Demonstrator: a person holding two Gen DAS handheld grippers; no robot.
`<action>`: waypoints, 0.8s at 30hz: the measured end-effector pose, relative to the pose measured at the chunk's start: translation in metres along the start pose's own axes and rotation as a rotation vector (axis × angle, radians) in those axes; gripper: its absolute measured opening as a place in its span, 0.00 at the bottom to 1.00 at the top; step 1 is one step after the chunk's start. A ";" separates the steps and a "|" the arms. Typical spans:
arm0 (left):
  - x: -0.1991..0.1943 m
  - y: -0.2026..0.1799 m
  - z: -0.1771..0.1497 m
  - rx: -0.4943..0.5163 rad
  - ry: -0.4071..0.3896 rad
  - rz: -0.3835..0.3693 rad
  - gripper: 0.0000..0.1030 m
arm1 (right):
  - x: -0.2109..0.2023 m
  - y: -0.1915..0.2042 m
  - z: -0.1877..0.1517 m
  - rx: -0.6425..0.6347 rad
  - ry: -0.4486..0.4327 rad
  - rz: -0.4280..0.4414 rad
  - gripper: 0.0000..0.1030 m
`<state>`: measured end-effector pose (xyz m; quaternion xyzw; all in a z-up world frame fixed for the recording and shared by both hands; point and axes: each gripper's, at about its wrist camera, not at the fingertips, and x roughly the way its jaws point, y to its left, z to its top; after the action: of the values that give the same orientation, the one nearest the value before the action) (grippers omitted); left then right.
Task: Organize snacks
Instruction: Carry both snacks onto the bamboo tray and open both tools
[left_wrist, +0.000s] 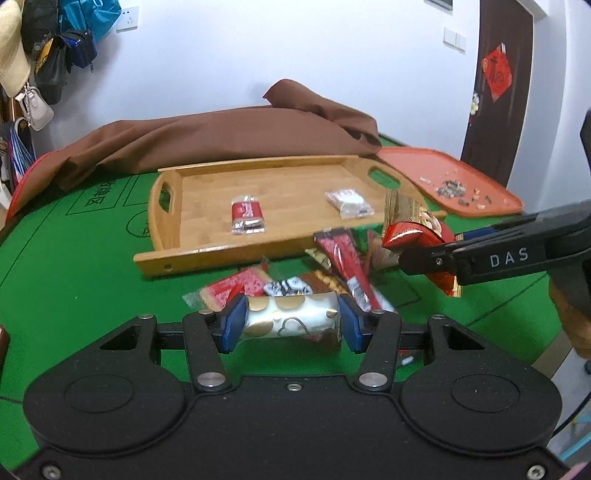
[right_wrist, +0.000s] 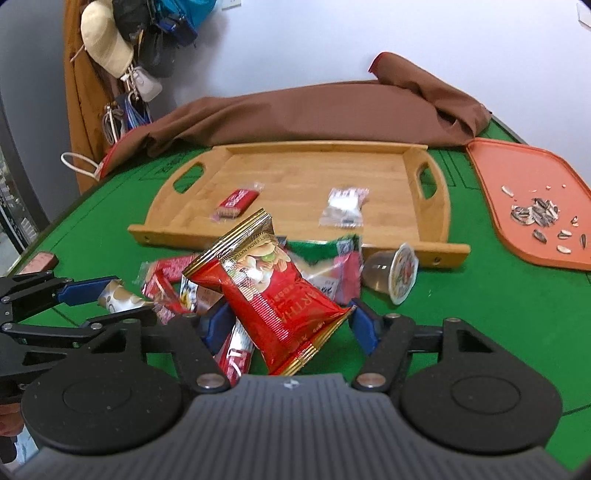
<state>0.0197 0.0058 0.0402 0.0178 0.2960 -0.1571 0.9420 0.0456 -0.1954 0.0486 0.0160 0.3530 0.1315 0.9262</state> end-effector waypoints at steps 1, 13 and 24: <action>0.000 0.002 0.004 -0.006 -0.002 -0.001 0.49 | 0.000 -0.002 0.003 0.004 -0.004 -0.005 0.67; 0.042 0.032 0.077 -0.066 0.008 0.023 0.48 | 0.020 -0.028 0.064 0.021 -0.020 -0.104 0.67; 0.123 0.056 0.115 -0.128 0.118 0.120 0.48 | 0.080 -0.059 0.108 0.141 0.086 -0.218 0.67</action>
<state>0.1958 0.0089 0.0620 -0.0153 0.3587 -0.0797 0.9299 0.1875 -0.2248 0.0703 0.0371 0.4003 0.0054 0.9156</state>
